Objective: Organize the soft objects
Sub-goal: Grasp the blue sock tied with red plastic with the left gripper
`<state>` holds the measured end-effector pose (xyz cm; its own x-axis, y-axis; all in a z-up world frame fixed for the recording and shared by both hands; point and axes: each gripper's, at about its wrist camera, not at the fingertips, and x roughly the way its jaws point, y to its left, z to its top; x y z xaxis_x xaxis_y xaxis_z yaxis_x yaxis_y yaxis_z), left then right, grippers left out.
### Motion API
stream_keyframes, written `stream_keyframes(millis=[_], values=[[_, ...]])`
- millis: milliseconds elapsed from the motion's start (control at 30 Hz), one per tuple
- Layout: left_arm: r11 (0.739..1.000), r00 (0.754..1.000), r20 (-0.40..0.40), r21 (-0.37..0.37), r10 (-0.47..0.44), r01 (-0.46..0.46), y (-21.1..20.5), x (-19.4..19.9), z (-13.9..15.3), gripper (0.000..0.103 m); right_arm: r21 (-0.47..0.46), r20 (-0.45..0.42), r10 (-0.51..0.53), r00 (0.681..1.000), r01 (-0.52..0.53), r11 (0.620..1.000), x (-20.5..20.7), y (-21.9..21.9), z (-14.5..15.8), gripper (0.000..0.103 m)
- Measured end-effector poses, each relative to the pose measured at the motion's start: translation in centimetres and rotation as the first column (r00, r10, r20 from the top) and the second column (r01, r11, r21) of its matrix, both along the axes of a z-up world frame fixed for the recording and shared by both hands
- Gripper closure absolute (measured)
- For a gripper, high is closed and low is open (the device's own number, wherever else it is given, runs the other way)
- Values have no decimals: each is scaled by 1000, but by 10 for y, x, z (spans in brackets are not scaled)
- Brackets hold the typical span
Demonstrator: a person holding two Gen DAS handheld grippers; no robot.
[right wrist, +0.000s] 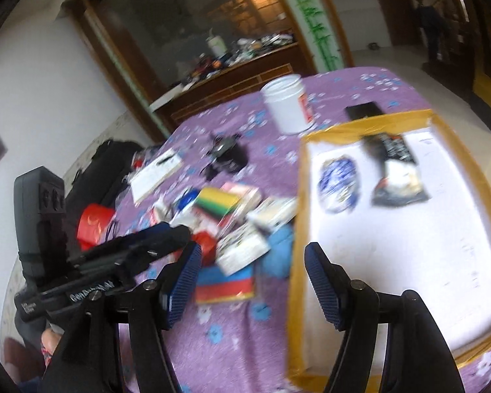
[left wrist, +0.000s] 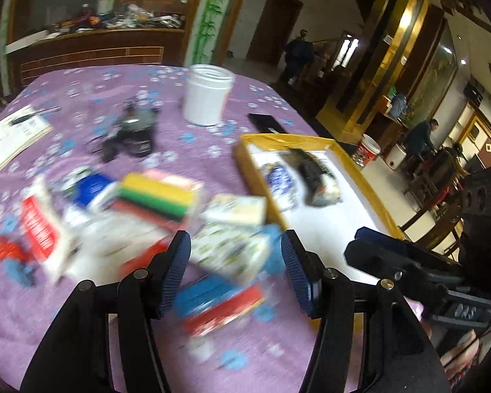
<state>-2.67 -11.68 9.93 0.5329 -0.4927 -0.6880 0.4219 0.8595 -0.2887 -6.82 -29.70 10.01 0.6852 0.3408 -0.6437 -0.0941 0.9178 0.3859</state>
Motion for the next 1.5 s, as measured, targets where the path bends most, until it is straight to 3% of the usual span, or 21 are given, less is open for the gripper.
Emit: stream_keyframes(millis=[167,333,433,633,800,867,933,1067,1300,1433,1500], values=[[991,991,-27,2,133,-133,71,-9,-19,47,-16,-28,56,998,-57,998,-5,28,-15,35],[940,935,-106,-1,339,-341,154,4,-42,47,-23,-41,87,995,-88,996,-6,47,-26,35],[911,902,-140,5,409,-412,180,15,-52,46,-24,-60,98,993,-99,995,-2,51,-34,35],[879,861,-193,22,471,-476,192,46,-68,46,-35,-67,106,992,-108,993,-3,57,-37,35],[878,852,-220,56,474,-474,185,69,-86,47,-40,-64,107,992,-110,993,-2,57,-36,35],[869,850,-182,79,495,-489,183,72,-87,53,-48,-67,111,992,-115,992,0,59,-36,35],[871,856,-160,96,492,-483,179,71,-87,67,-59,-66,120,991,-124,991,4,62,-35,35],[886,873,-152,65,464,-459,178,54,-83,67,-83,-61,145,988,-149,985,12,75,-32,35],[931,928,-76,17,365,-365,152,8,-76,67,-166,-67,238,969,-246,955,38,123,-38,35],[942,943,41,59,330,-332,134,-7,-66,67,-235,-101,222,970,-240,942,57,139,-55,36],[945,948,59,71,314,-318,129,-9,-65,67,-241,-109,220,969,-240,940,65,141,-62,36]])
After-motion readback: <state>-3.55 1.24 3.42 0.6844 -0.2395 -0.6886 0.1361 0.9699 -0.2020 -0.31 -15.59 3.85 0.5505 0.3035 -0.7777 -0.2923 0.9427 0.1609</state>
